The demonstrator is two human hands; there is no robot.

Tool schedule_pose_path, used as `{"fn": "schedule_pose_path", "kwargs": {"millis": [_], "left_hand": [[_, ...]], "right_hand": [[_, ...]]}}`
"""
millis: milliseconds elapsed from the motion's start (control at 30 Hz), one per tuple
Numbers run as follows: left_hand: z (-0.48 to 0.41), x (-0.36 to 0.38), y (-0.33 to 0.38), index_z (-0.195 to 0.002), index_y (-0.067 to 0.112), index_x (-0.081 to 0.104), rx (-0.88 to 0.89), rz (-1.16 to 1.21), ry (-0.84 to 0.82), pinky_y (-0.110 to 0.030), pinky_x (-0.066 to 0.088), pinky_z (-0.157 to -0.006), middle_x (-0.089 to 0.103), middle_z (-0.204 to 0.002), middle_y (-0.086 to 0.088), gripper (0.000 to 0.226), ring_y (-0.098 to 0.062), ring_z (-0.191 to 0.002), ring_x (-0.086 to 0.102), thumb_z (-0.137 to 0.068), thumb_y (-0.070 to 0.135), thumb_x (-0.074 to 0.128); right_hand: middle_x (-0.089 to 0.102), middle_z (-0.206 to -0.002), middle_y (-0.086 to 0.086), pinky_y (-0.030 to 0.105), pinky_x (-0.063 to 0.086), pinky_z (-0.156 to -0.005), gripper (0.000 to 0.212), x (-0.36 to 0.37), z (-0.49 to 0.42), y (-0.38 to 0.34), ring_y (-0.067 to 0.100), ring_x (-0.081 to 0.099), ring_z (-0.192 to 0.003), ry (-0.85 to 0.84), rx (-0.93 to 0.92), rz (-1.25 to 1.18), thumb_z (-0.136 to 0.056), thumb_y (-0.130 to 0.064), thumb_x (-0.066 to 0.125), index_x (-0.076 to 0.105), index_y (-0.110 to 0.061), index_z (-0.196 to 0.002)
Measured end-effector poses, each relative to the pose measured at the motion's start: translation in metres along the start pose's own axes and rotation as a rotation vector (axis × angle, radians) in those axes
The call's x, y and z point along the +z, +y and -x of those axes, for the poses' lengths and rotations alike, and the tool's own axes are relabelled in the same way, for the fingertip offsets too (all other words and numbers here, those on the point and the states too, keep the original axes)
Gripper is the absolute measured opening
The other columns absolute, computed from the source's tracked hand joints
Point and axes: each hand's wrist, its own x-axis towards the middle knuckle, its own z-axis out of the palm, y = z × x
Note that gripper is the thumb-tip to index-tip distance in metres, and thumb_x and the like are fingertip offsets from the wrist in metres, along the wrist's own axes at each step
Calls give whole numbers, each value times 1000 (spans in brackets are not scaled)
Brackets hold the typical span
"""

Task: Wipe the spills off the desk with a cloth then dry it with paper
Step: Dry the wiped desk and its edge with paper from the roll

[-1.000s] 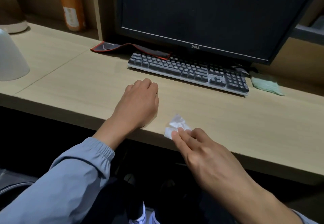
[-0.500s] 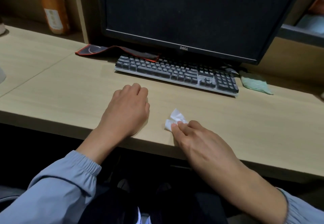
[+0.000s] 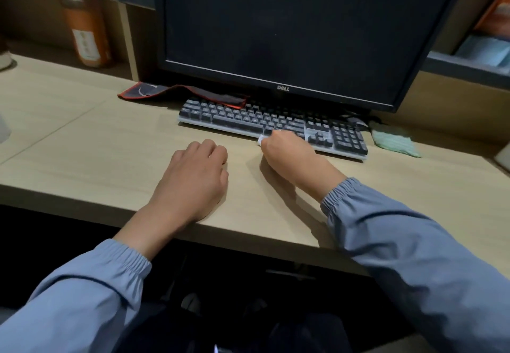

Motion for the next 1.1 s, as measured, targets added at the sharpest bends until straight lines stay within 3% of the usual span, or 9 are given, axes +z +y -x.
{"fn": "schedule_pose_path", "kwargs": {"millis": [100, 367, 467, 567, 633, 733, 833, 967, 1100], "left_hand": [[1, 2, -1, -114, 20, 56, 4, -8, 5, -38, 34, -86, 53, -114, 1, 18, -22, -101, 47, -105, 28, 42], [0, 0, 3, -110, 18, 54, -15, -13, -14, -42, 42, -85, 53, -110, -1, 23, -24, -95, 47, -103, 30, 37], [1, -2, 5, -112, 18, 54, -16, -15, -30, -41, 42, -87, 53, -111, -1, 24, -24, -96, 47, -104, 31, 35], [2, -4, 7, -114, 19, 54, -31, -16, -55, -41, 43, -88, 53, -113, 0, 26, -23, -97, 47, -104, 32, 34], [2, -5, 9, -114, 18, 55, -34, -19, -65, -41, 43, -89, 54, -112, -1, 27, -23, -98, 48, -105, 31, 33], [3, -5, 11, -113, 16, 57, -31, -32, -65, -40, 41, -87, 55, -111, -2, 29, -24, -96, 49, -105, 30, 33], [2, -7, 13, -113, 15, 58, -51, -44, -73, -39, 41, -86, 56, -110, -3, 29, -24, -96, 50, -106, 30, 33], [-2, -15, 30, -123, 14, 59, -82, -88, -86, -48, 47, -92, 60, -123, -8, 29, -30, -107, 56, -106, 26, 38], [-9, -13, 75, -135, 17, 56, -21, 17, -81, -47, 43, -100, 57, -137, -4, 33, -27, -120, 54, -106, 25, 43]], "right_hand": [[35, -67, 4, 32, 27, -50, 37, 3, 8, 6, 19, 34, -58, -2, 22, 3, -94, 12, 35, 57, 1, -122], [34, -66, 4, 40, 40, -52, 25, 4, 25, 23, 17, 33, -54, -35, 36, 30, -100, 9, 36, 52, -7, -109], [38, -65, 4, 41, 43, -56, 30, 1, 39, 22, 21, 41, -57, -22, 11, 43, -96, 10, 40, 57, -3, -118], [50, -69, 4, 42, 54, -62, 22, -2, 68, 15, 21, 52, -60, 17, -50, 37, -101, 1, 42, 60, -7, -111], [45, -70, 3, 42, 52, -62, 23, -5, 91, 5, 22, 51, -65, 41, -85, -10, -102, -4, 41, 58, -9, -117], [61, -96, 10, 42, 49, -69, 35, -5, 129, -11, 26, 50, -83, 14, -123, -42, -100, -3, 38, 51, -14, -131], [59, -125, 7, 42, 48, -79, 44, -3, 166, -22, 25, 45, -101, -10, -142, -83, -100, -1, 37, 44, -13, -141], [49, -135, 10, 46, 52, -78, 51, -3, 193, -32, 28, 41, -109, -45, -127, -81, -97, 2, 37, 36, -9, -147], [48, -138, 12, 46, 53, -80, 51, 0, 197, -29, 29, 41, -113, -43, -128, -51, -99, -1, 35, 34, -7, -150]]}}
